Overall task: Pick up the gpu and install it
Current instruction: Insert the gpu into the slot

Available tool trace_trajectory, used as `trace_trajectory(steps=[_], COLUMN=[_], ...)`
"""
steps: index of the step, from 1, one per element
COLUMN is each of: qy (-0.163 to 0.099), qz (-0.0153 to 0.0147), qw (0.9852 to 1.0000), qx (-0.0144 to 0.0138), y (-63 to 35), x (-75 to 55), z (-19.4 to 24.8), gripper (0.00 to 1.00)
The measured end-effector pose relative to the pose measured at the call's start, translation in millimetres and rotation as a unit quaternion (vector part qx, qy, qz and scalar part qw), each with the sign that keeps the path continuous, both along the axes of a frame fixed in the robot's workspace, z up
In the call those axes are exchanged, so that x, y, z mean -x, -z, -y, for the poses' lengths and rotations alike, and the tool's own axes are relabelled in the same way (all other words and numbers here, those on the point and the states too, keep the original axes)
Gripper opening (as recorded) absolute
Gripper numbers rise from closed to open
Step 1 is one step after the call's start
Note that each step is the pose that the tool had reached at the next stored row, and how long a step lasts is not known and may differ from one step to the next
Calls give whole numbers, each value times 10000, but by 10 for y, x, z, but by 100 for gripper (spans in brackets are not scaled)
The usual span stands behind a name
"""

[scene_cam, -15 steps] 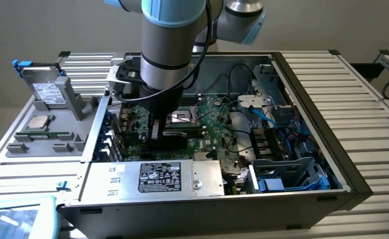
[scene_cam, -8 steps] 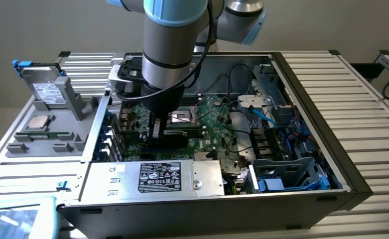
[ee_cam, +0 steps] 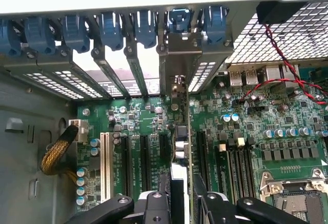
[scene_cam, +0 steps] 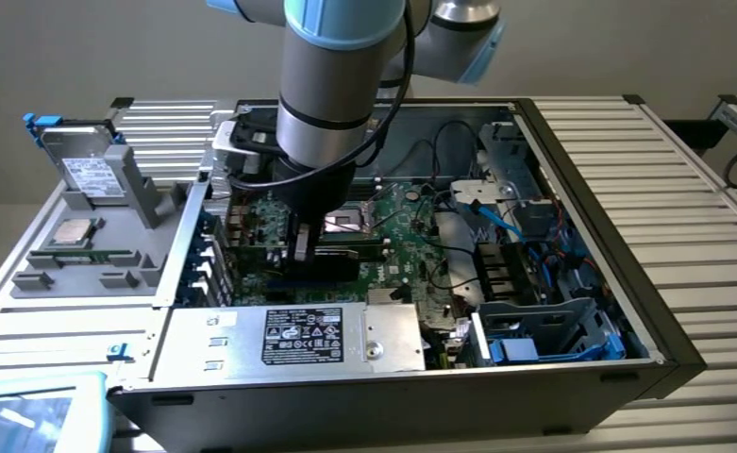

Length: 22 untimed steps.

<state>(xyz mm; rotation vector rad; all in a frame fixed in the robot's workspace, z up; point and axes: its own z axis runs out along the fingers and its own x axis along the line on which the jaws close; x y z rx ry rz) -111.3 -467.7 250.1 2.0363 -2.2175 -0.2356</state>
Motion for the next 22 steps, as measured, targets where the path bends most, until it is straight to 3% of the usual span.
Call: trace_trajectory(steps=[2,4,5,11,22], qy=[0,0,0,0,-25], qz=[-1,0,0,0,0], qw=[10000,10000,10000,10000,10000], qx=[22,81,93,94,93], y=[-2,-1,-1,-2,17], x=[0,0,0,0,17], z=[-10,-17,-17,-49,-52], gripper=[28,28,28,28,28])
